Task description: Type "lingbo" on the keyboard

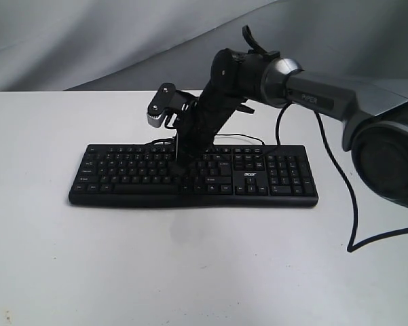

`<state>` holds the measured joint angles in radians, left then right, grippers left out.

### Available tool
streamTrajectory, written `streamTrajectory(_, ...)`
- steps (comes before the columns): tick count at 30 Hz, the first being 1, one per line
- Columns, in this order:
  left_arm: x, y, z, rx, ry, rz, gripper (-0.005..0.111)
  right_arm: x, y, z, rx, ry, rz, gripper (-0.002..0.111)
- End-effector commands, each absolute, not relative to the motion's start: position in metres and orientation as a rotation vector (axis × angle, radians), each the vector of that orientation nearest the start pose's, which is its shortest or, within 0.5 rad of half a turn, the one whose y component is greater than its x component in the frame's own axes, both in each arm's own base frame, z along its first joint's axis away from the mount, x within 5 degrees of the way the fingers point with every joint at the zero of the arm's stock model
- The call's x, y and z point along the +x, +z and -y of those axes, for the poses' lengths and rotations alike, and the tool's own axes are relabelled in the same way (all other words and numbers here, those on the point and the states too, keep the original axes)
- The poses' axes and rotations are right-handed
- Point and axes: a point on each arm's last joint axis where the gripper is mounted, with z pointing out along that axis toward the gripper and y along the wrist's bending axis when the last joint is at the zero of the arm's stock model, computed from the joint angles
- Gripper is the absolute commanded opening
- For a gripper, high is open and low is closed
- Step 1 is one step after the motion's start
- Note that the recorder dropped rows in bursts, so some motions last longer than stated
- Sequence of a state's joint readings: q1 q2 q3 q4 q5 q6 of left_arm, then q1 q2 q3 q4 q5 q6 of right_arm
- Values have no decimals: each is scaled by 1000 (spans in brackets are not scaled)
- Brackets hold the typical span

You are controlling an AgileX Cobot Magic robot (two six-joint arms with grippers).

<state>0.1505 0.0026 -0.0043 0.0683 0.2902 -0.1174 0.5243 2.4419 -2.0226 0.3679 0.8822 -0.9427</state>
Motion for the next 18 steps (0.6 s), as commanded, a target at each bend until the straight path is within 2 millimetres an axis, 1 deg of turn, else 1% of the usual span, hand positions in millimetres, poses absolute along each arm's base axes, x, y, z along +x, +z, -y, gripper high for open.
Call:
streamTrajectory(1,54,187,-10,-203,79,-1758,1,438,137,-278,-1618,332,-2168,0)
streamTrajectory(7,54,187,-10,-203,79,-1758,1,439,138,-279,-1620,326,-2158,0)
streamTrajectory(13,54,187,-10,-203,79,-1758,1,440,129,-278,-1613,335,-2170,0)
streamTrajectory(18,54,187,-10,-203,79,-1758,1,440,129,-278,-1615,336,-2171,0)
